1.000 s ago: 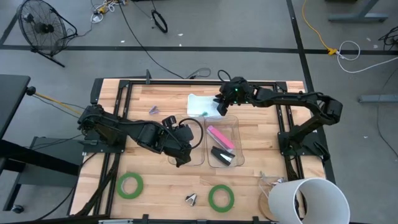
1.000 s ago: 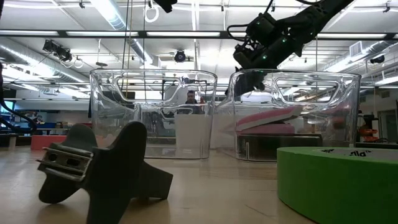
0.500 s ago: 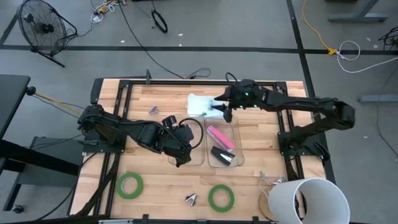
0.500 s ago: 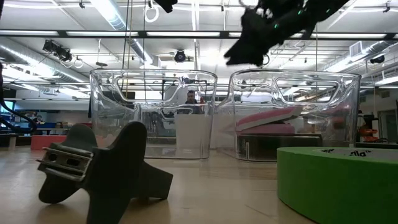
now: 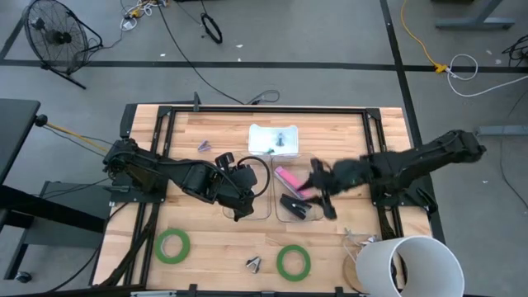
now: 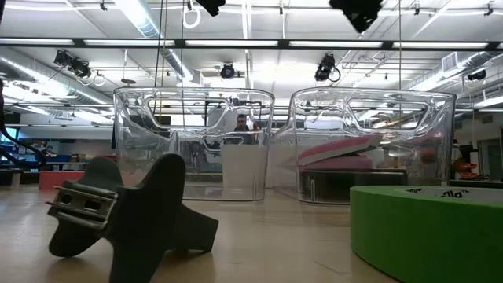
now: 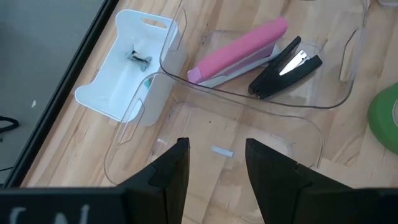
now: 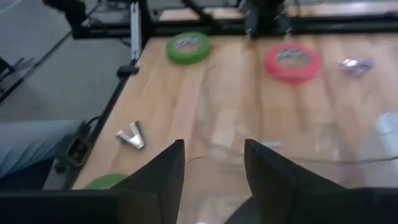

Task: Pick and place Stapler, Stapler remover, tape
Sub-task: Put the right green tape into the left transparent bin

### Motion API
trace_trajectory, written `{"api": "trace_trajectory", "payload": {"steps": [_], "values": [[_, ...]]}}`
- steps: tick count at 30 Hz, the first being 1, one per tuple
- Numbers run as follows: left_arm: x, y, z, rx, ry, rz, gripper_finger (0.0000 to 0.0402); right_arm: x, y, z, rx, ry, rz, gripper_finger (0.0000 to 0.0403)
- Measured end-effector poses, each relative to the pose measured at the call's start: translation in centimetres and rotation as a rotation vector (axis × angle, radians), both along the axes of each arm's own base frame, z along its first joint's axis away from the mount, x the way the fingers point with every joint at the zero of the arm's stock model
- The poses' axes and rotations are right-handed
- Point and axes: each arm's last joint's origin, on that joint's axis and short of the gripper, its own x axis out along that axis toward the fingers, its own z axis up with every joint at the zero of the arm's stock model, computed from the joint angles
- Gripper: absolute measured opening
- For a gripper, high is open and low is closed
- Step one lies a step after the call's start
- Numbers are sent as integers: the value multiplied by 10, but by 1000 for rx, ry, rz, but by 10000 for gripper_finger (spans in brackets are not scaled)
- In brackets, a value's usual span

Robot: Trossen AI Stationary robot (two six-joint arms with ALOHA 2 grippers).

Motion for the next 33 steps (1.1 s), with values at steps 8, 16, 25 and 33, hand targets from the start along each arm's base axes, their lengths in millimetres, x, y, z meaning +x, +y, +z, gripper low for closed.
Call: {"api": "trace_trajectory", "payload": {"steps": [8,16,25,33], "values": [[0,0,0,-9,-6,12,161,-7,63,-22,23,96,34,147],[0,0,0,-24,-18,36,161,-1,101,-56,45,219,69,129],[0,0,0,-31,-19,39,161,5,125,-84,76,293,113,144],[0,0,0,-31,-19,39,161,8,133,-101,79,351,105,155]]}}
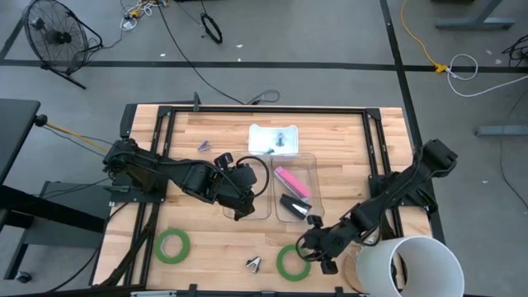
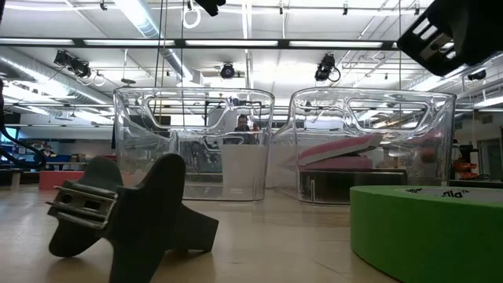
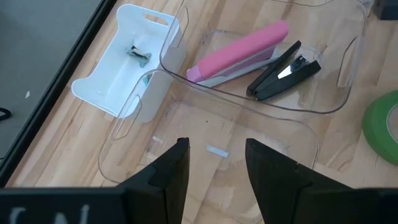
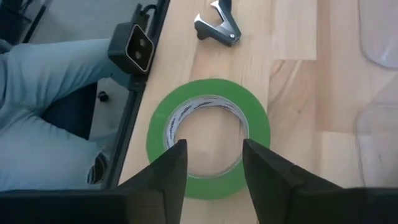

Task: Pick and place Stapler, Stapler remover, tape
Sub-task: Put the right green tape into the left transparent bin

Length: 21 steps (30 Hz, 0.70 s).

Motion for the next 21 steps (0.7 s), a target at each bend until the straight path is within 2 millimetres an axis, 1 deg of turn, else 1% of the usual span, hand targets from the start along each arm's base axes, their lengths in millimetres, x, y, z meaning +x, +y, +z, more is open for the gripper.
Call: {"api": "trace_trajectory", "payload": {"steps": [5,15,21], "values": [[0,0,0,1,1,0,161,3,2,-10,-8,20,-8,170],[0,0,0,-1,1,-1,161,9,4,-22,-20,37,-14,219],[0,0,0,-1,1,-2,161,13,8,-27,29,33,-12,228]]}}
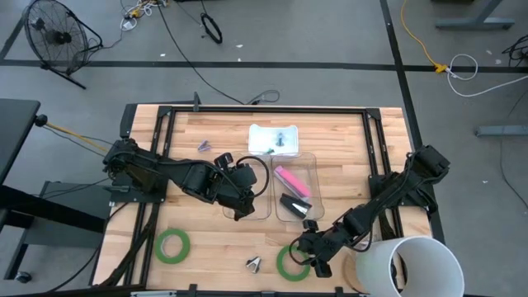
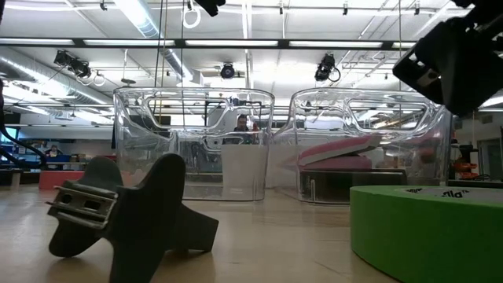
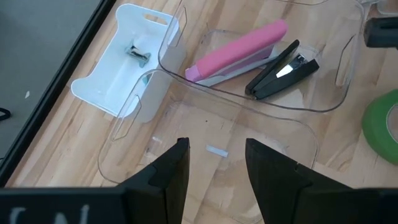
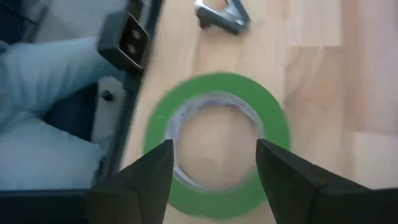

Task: Pick and place Stapler, Stapler remover, tape
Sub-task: Put the right green tape into the left transparent bin

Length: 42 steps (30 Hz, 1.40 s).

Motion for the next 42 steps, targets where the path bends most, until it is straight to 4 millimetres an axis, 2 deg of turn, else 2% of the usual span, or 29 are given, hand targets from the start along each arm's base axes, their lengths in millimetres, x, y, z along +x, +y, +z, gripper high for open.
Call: {"api": "trace_trajectory", "payload": {"steps": [9,14,18,24,38,42], "values": [[0,0,0,-1,1,-1,161,10,7,-5,21,44,41,206],[0,0,0,-2,1,-1,160,23,15,-6,-86,137,81,201],[0,-1,0,-22,8,-10,160,32,15,-12,-181,206,48,202],[-1,-4,0,-23,8,-22,160,47,16,-13,-206,185,14,202],[-3,-8,0,-21,8,-34,160,50,10,-14,-262,179,-17,202],[-3,-8,0,-21,8,-34,160,53,12,-27,-277,195,-8,202]]}}
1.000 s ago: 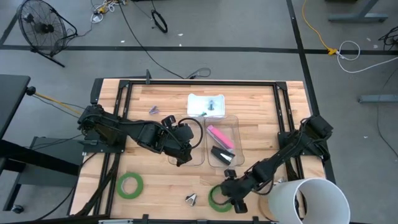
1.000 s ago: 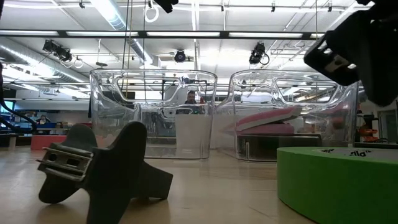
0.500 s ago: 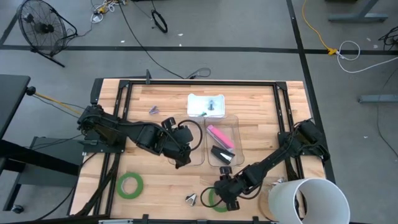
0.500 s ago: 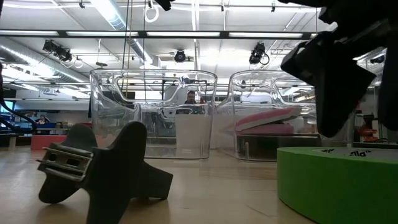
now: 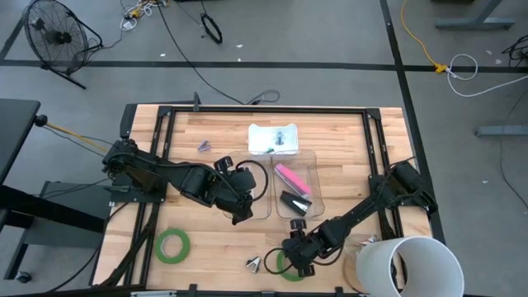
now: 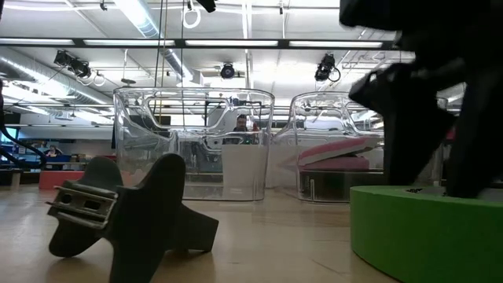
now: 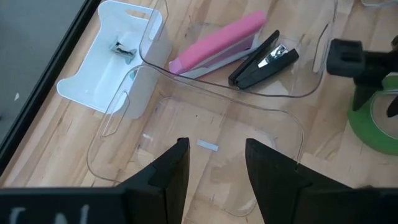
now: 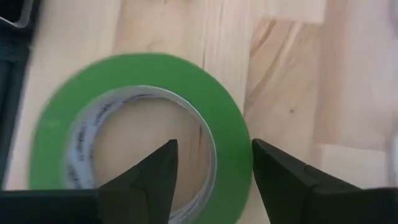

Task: Pick and place Stapler, Stapler remover, tape
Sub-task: Put the right green tape into the left transparent bin

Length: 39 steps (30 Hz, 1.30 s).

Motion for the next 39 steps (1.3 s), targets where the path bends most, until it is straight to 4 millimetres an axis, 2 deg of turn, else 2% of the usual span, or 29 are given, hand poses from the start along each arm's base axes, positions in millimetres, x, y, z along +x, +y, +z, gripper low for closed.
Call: {"api": "trace_trajectory", "payload": {"steps": [4,9,12,16,22,25,32,35,39], "values": [[0,0,0,0,-1,0,160,4,2,-19,-11,20,3,202],[0,0,0,0,-1,0,160,8,2,-22,-12,5,-10,197],[0,0,0,0,-1,0,160,8,0,-21,-3,6,-47,162],[0,0,0,0,-1,0,160,7,0,-19,23,25,-38,65],[0,0,0,-1,-1,0,160,4,0,-10,67,32,-40,62],[0,0,0,-13,2,-4,160,3,2,13,58,14,-34,62],[2,-3,0,-97,0,-22,160,7,10,80,-51,-117,8,62],[7,-6,2,-158,-43,-50,160,6,5,102,-199,-136,-21,62],[17,-8,8,-260,-133,-91,160,10,-15,123,-432,-173,-132,62]]}}
